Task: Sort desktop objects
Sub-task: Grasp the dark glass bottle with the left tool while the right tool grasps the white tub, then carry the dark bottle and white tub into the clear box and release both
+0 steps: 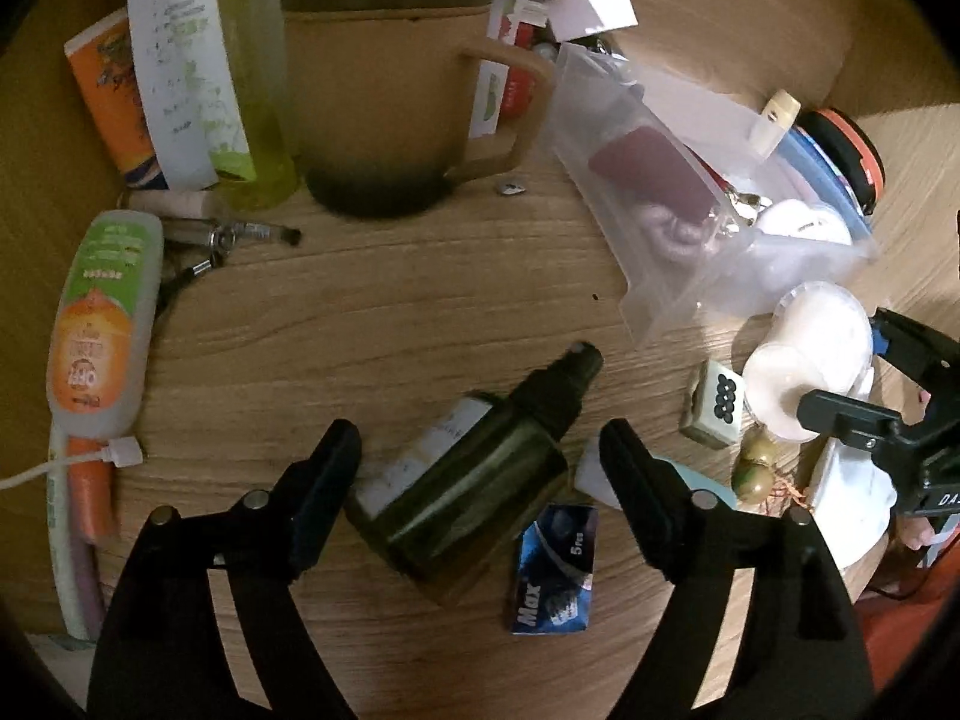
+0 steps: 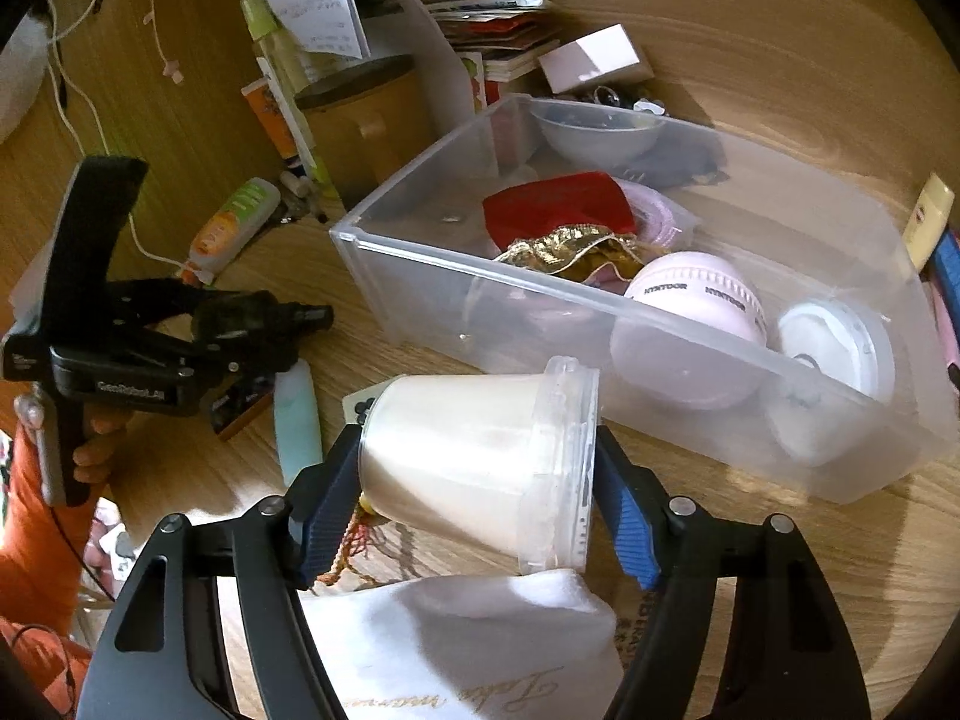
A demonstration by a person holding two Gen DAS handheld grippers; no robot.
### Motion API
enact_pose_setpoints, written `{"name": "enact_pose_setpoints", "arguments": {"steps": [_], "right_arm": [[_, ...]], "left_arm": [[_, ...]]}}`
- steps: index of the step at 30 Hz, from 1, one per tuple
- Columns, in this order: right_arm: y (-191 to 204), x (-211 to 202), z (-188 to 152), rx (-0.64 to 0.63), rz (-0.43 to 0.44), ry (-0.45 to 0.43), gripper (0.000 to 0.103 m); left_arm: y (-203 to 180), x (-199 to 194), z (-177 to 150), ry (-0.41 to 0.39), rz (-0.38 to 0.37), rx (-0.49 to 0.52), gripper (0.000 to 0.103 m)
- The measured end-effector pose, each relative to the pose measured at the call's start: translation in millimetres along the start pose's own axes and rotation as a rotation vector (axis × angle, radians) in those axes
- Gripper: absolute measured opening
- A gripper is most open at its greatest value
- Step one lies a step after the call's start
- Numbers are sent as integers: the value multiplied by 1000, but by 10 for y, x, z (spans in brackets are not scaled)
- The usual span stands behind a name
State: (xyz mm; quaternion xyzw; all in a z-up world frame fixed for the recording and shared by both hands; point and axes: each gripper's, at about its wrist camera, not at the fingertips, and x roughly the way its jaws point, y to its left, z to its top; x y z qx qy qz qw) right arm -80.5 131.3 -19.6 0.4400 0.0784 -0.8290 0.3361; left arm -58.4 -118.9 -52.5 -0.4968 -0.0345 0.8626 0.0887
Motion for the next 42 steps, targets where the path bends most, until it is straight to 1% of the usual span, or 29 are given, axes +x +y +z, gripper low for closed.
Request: {"name": "enact_pose_setpoints", "arguments": {"steps": [2, 3, 4, 5, 6, 7, 11, 13, 16, 19, 27, 30, 37, 42], "right_arm": [[3, -55, 3, 2, 0, -17, 64], [11, -81, 8, -2, 2, -23, 64], [17, -109, 9, -3, 6, -31, 64], [23, -124, 13, -4, 3, -36, 64], [26, -132, 13, -6, -1, -38, 64], [35, -143, 11, -8, -5, -42, 64], [38, -222, 1, -2, 15, -55, 64], [45, -294, 2, -1, 25, -71, 64], [44, -419, -4, 2, 35, -102, 64], [24, -534, 6, 10, 51, -130, 64], [-98, -835, 79, 38, 53, -209, 64], [-174, -931, 126, 42, 35, -239, 64], [-475, -1066, 295, 80, -21, -300, 64], [-701, -1038, 413, 115, -43, -301, 64]], "left_arm": [[7, -38, -33, -17, 6, -2, 73], [4, -39, -49, -21, 8, -4, 59], [13, -46, -62, -17, 19, -3, 53], [-7, -62, -70, -24, 39, -7, 49], [-12, -82, -90, -33, 57, -6, 47], [-35, -35, -64, -37, 67, -6, 47], [-65, -121, -100, -78, 122, -27, 43], [-86, -182, -79, -102, 124, -38, 41], [-130, -349, -45, -157, 129, -45, 41], [-184, -488, -25, -194, 127, -44, 41], [-449, -685, 131, -271, 68, -27, 41], [-586, -723, 227, -292, 36, -9, 41], [-862, -692, 464, -319, -9, 17, 41], [-1033, -587, 673, -323, -39, 39, 41]]}}
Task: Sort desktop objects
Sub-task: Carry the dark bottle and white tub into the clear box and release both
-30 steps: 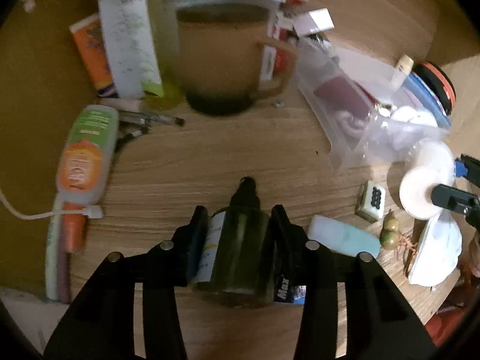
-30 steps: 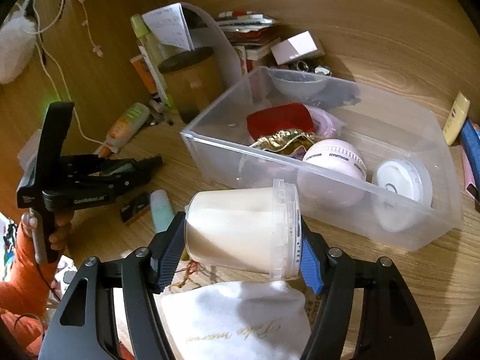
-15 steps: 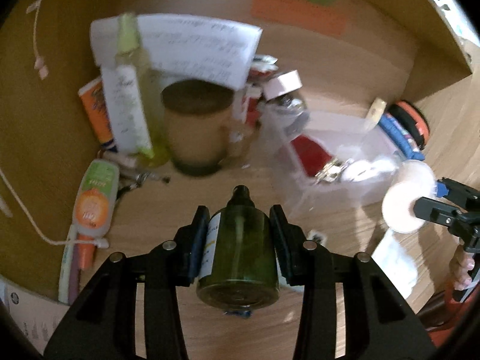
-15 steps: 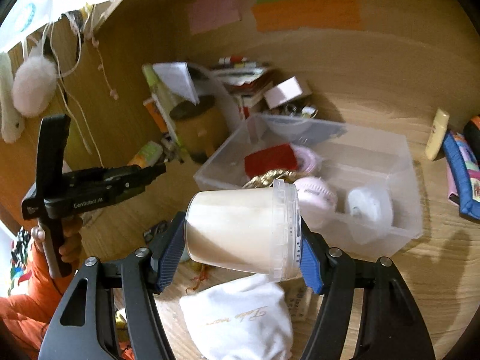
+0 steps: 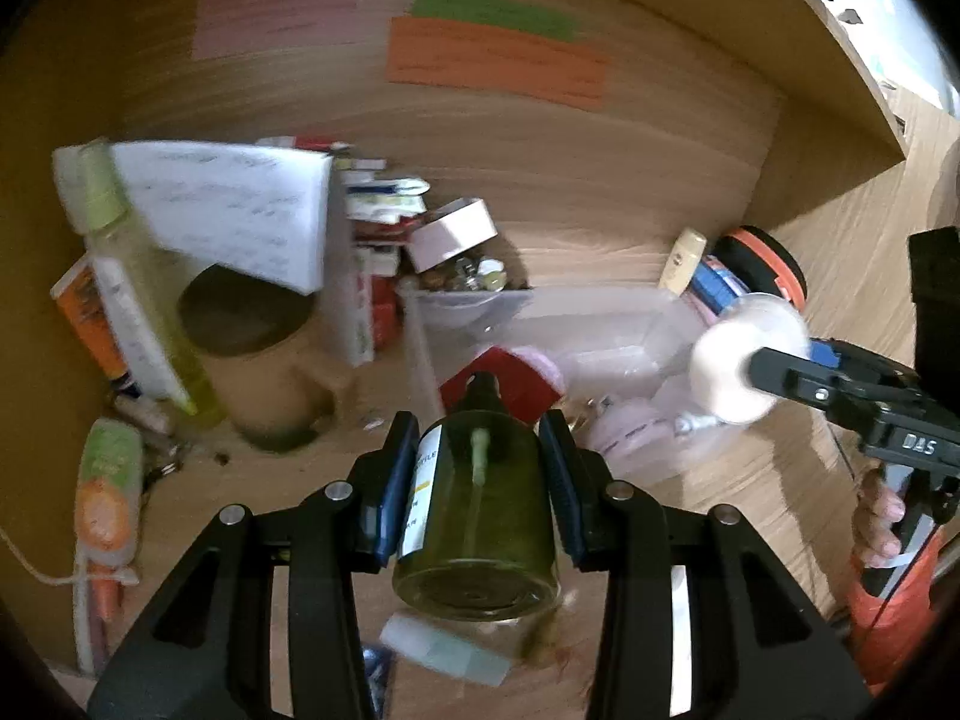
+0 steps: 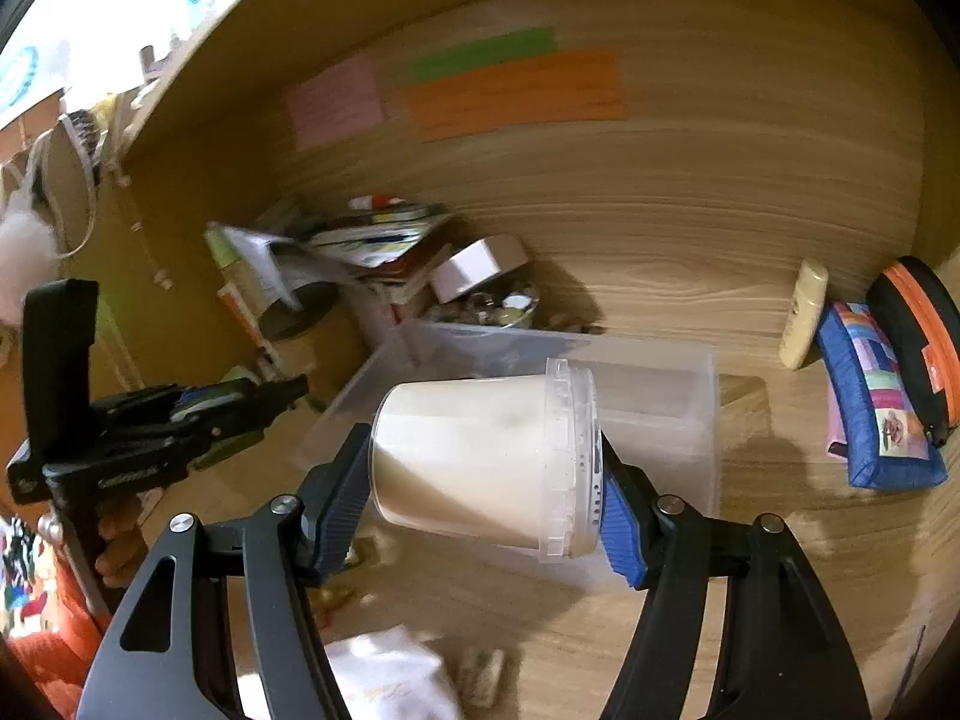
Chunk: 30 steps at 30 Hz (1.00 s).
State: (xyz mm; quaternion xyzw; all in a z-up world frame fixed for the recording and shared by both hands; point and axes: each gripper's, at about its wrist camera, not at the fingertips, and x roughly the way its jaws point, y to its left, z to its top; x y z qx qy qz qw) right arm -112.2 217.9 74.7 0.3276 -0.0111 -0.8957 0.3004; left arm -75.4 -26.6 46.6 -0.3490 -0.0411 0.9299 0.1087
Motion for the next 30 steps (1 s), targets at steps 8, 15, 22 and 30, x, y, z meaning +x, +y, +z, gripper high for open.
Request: {"name": "enact_pose_setpoints", "arguments": {"steps": [8, 15, 22, 30], "right_arm": [[-288, 321, 151, 30, -36, 48, 64], [-392, 557, 140, 32, -58, 91, 64], [-406, 692, 126, 11, -91, 92, 64], [-380, 766, 125, -29, -120, 102, 64]], "left_arm": [[-165, 353, 174, 34, -48, 15, 41], [-193, 585, 248, 65, -50, 17, 41], [-251, 833, 272, 105, -38, 19, 41], [-324, 1040, 201, 146, -25, 44, 41]]}}
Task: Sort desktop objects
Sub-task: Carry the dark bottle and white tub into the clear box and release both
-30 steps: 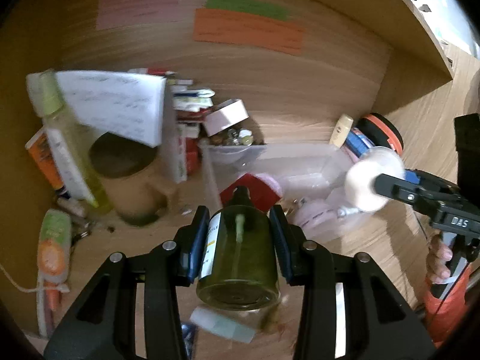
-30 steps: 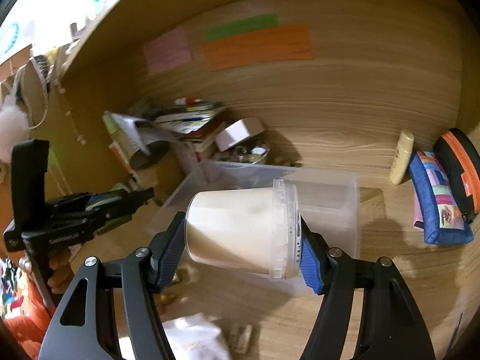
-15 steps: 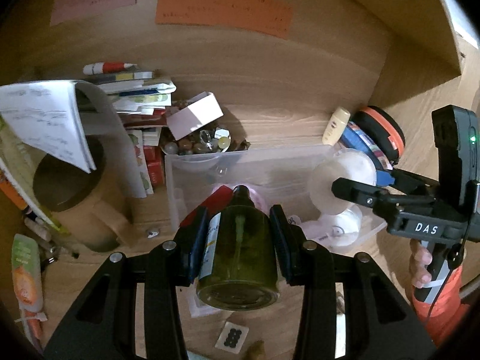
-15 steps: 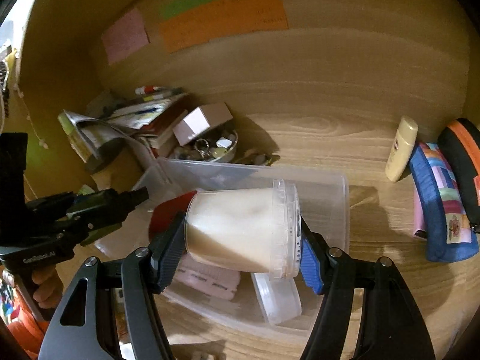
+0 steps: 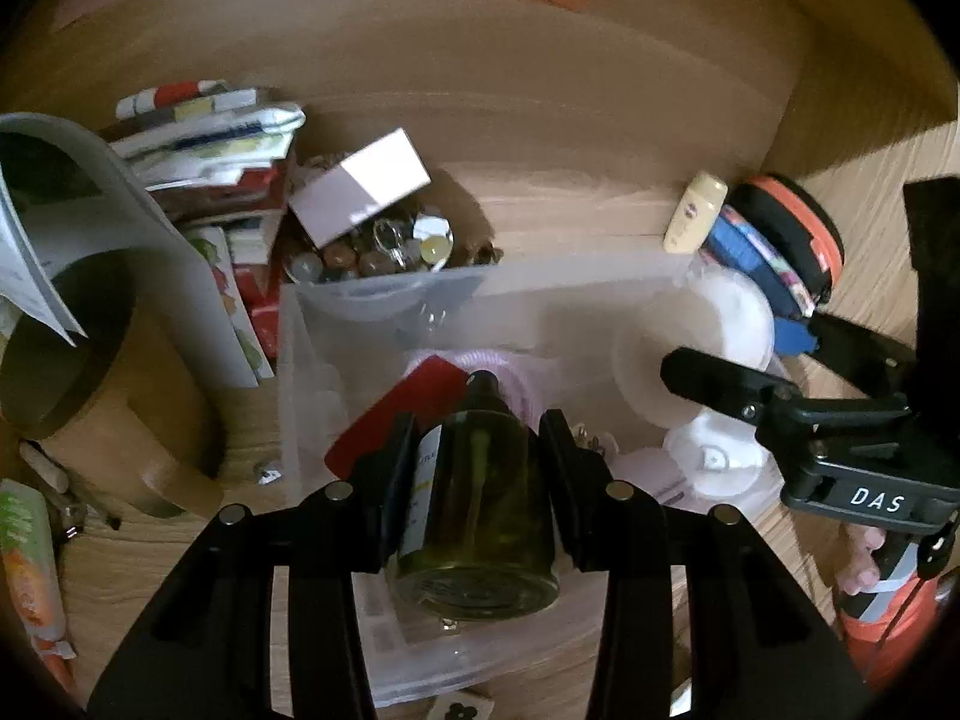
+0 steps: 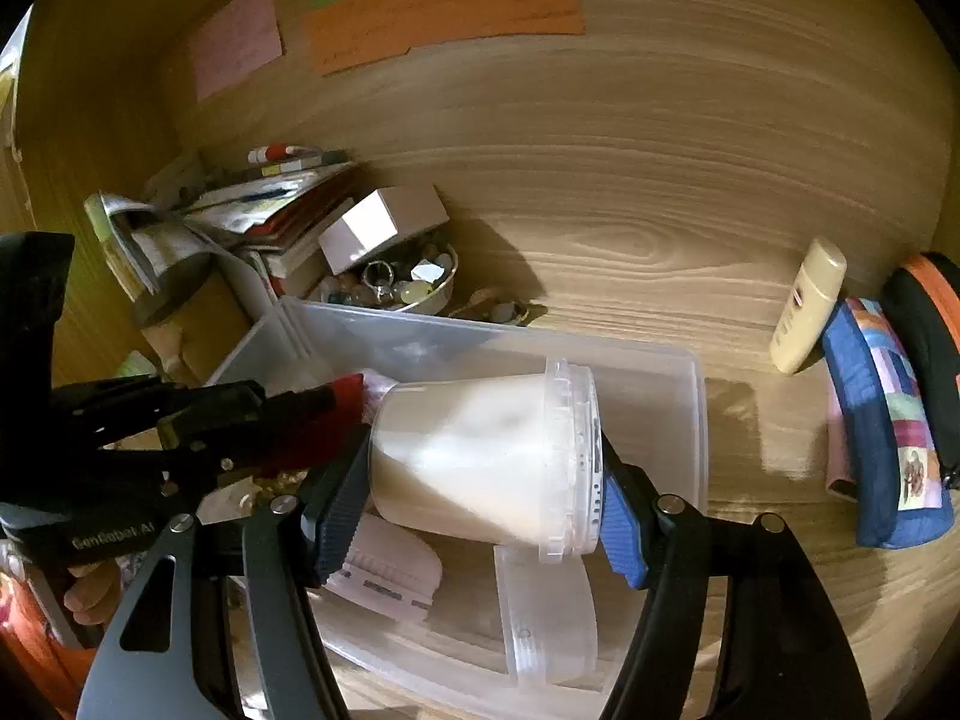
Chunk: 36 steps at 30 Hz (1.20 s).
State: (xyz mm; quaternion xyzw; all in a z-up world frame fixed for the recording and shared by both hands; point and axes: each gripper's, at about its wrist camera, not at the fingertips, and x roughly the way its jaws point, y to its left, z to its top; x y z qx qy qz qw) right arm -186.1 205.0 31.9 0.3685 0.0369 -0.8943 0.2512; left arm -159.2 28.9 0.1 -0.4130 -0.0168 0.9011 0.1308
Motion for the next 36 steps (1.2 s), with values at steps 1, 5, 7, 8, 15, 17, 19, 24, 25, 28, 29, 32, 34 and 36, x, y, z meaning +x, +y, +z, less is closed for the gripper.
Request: {"name": "enact_pose_setpoints", "arguments": {"steps": [1, 5, 7, 8, 15, 17, 19, 24, 25, 28, 29, 32, 34, 36], "right_arm": [[11, 5, 0, -6, -7, -1, 64], [11, 27, 7, -10, -17, 4, 64], [3, 53, 8, -12, -32, 8, 64], [1, 74, 10, -11, -39, 11, 64], [-61, 240, 42, 11, -81, 64, 64], [-59, 273, 41, 8, -86, 76, 64], [-59, 313, 36, 7, -85, 92, 64], [-70, 365, 30, 8, -96, 116, 64], [-75, 363, 33, 9, -95, 117, 64], [-73, 378, 33, 5, -106, 125, 64], [-70, 389, 32, 2, -111, 130, 64], [-65, 387, 24, -3, -142, 131, 67], [-47, 338, 24, -8, -138, 113, 67], [-28, 275, 30, -21, -152, 89, 67]], "left_arm": [[-7, 10, -4, 4, -1, 2, 41], [-20, 53, -23, 17, -3, 6, 41], [-14, 54, -26, 22, -4, 7, 41], [-4, 51, -24, 25, -8, 3, 41], [24, 8, -8, 36, -47, -4, 41], [25, 15, -9, 39, -49, -7, 41], [28, 10, -8, 36, -51, -3, 41], [24, -30, -5, 24, -55, 0, 41], [26, -33, -3, 25, -57, 0, 41], [8, -42, 0, 21, -49, 9, 42], [-6, -49, 0, 17, -44, 17, 42], [-77, -92, -15, -6, -24, 53, 53], [-126, -127, -23, -25, -14, 80, 58], [-184, -176, -32, -45, 0, 105, 61]]}}
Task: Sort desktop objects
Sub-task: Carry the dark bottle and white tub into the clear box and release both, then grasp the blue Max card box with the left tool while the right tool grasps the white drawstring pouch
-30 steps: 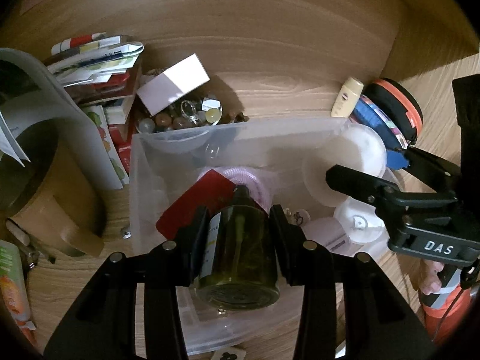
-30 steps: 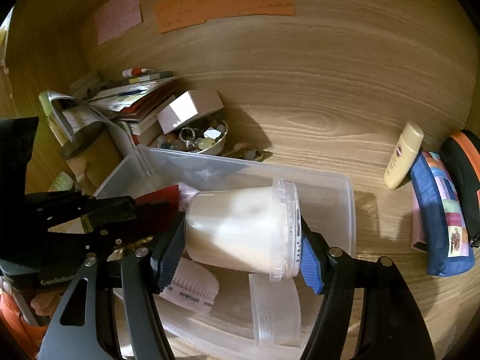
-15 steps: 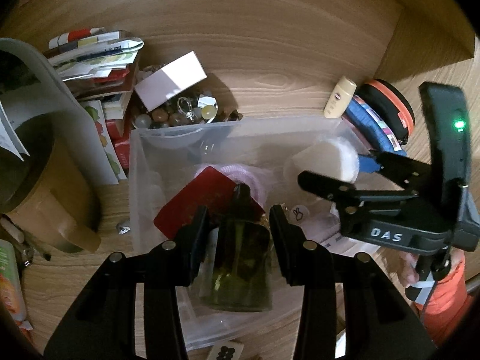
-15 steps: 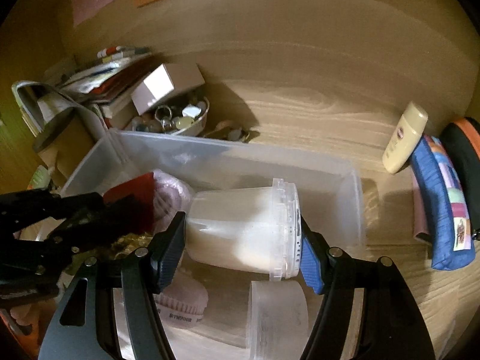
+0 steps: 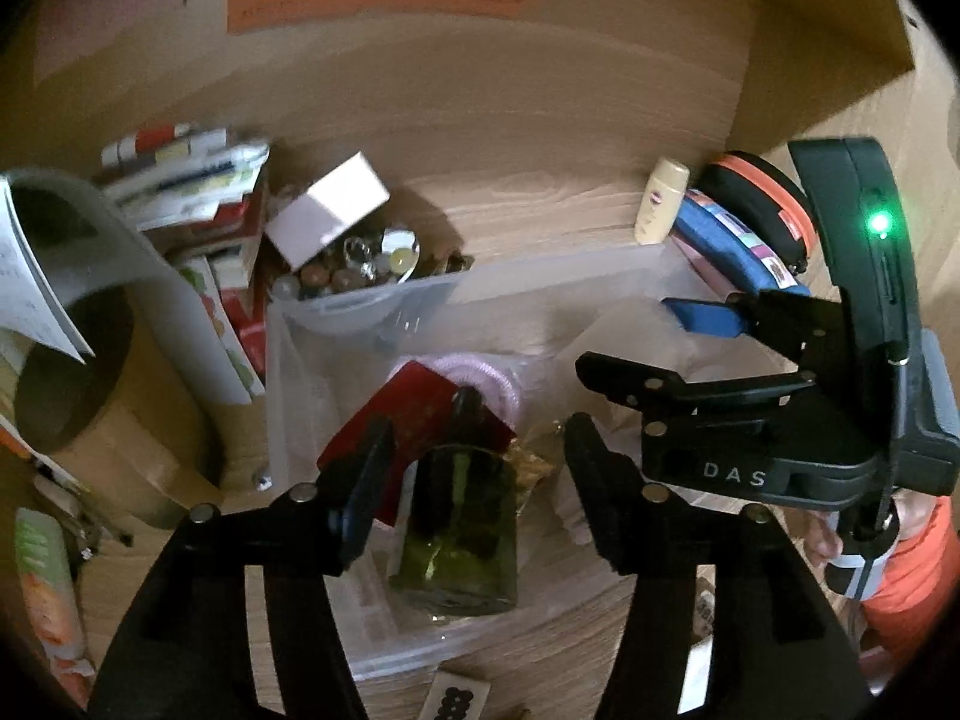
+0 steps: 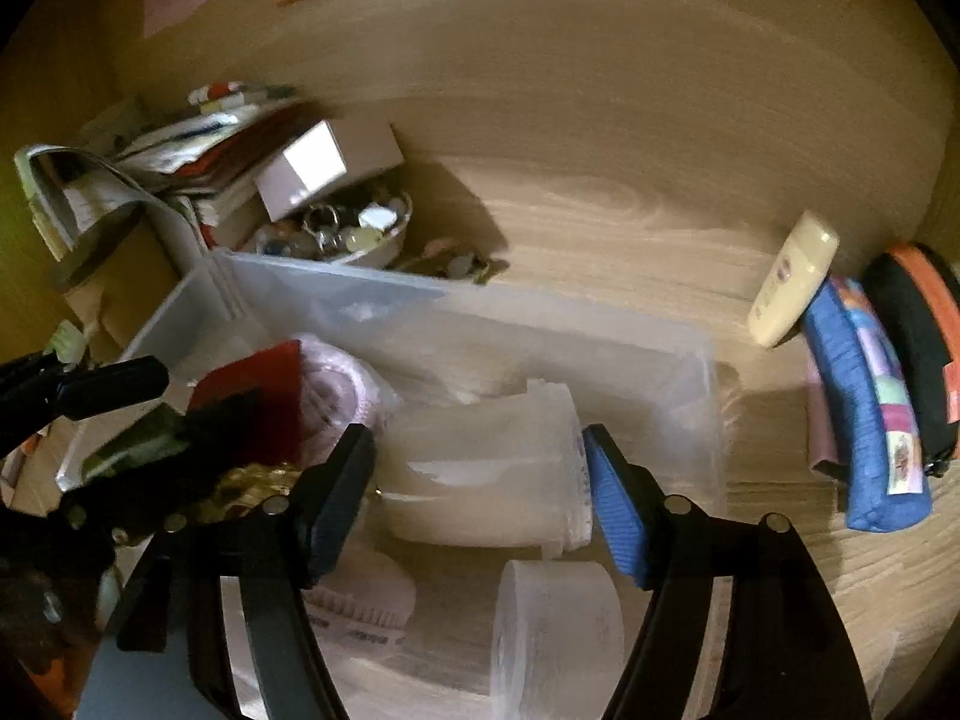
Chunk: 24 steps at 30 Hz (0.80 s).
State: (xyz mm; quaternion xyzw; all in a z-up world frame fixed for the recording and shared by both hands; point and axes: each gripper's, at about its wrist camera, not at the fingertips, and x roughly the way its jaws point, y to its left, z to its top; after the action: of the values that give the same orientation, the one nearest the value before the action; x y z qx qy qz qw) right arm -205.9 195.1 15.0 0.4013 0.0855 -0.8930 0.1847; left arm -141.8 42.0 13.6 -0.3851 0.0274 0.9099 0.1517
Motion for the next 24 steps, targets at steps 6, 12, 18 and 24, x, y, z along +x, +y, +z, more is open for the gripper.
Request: {"name": "enact_pose_setpoints", "arguments": {"steps": [6, 12, 18, 24], "right_arm": [[14, -277, -62, -4, -1, -49, 78], [-5, -623, -221, 5, 16, -94, 85], [77, -954, -454, -10, 45, -132, 85], [303, -1171, -780, -56, 78, -151, 91]], "left_arm": [[-14, -198, 4, -37, 13, 9, 75], [53, -535, -70, -85, 43, -21, 92], [155, -838, -297, -95, 113, -57, 94], [365, -1025, -667, -57, 190, -117, 94]]}}
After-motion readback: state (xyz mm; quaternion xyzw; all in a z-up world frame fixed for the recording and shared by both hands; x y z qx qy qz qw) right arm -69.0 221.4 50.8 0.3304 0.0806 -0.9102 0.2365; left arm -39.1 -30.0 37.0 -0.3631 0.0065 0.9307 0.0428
